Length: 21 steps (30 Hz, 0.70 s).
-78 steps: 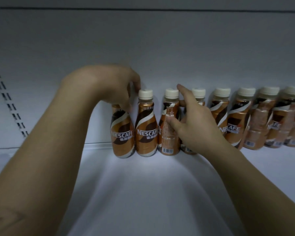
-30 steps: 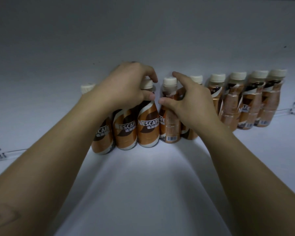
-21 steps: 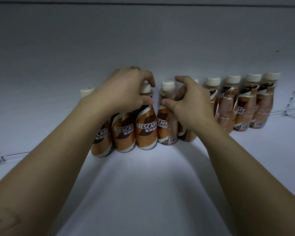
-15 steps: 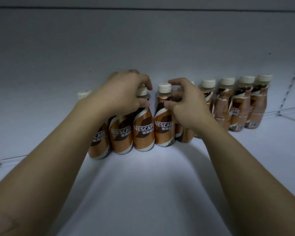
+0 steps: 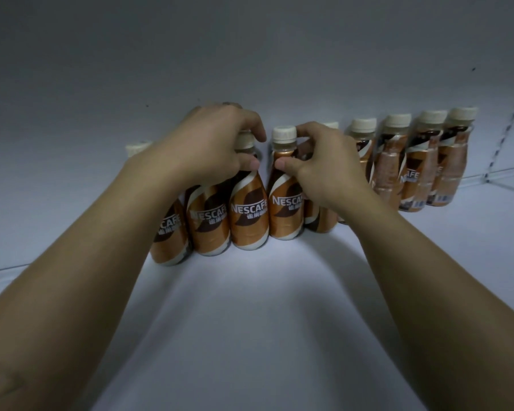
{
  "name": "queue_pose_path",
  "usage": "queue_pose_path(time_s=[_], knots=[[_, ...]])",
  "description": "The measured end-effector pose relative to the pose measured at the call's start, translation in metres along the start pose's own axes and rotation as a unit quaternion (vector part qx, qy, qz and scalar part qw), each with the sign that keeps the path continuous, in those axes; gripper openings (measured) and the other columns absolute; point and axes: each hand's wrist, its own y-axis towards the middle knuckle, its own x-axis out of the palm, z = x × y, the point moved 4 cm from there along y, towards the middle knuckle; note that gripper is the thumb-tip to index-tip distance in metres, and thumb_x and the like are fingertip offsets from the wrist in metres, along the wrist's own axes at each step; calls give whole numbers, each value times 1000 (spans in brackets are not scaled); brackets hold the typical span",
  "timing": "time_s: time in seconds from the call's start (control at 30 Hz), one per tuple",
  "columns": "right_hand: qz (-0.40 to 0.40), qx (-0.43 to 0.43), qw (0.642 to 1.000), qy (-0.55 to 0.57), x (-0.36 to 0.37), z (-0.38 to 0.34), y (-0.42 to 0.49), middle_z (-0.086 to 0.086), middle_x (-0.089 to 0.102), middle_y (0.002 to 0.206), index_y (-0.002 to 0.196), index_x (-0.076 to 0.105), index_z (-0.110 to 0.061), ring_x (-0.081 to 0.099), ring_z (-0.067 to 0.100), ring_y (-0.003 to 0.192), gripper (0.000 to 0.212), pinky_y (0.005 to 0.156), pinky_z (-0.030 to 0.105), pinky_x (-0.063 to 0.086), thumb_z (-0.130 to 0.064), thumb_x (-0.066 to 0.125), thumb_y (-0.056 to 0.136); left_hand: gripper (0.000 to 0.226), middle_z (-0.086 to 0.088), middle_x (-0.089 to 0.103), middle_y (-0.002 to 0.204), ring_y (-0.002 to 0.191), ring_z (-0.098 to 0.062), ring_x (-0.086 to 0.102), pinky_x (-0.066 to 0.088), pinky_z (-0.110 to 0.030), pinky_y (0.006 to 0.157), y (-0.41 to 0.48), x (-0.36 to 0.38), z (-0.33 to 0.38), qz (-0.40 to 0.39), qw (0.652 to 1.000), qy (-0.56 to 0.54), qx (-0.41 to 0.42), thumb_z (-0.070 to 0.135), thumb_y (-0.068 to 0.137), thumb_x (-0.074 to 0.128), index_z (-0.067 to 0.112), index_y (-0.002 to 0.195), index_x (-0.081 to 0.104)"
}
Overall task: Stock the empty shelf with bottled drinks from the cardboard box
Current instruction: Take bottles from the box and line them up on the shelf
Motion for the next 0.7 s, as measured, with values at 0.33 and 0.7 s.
queue_pose_path(time_s=[0.33, 0.7], knots=[[-21, -2, 1000, 2, 3, 0, -5, 2, 62, 127, 137, 49, -18, 59, 18, 115, 57, 95, 31, 48, -28, 70, 85, 35, -1, 56, 119, 108, -22, 53, 44, -36, 89, -2, 1, 2, 1, 1000, 23, 0, 29, 85, 68, 29, 119, 59], [148, 19, 988, 27, -68, 16, 0, -14, 64, 103, 119, 62, -25, 61, 6, 83, 30, 82, 31, 55, -30, 64, 90, 57, 6, 50, 133, 119, -14, 48, 40, -32, 98, 4, -16, 34, 34, 998, -42, 19, 42, 83, 67, 32, 134, 46]])
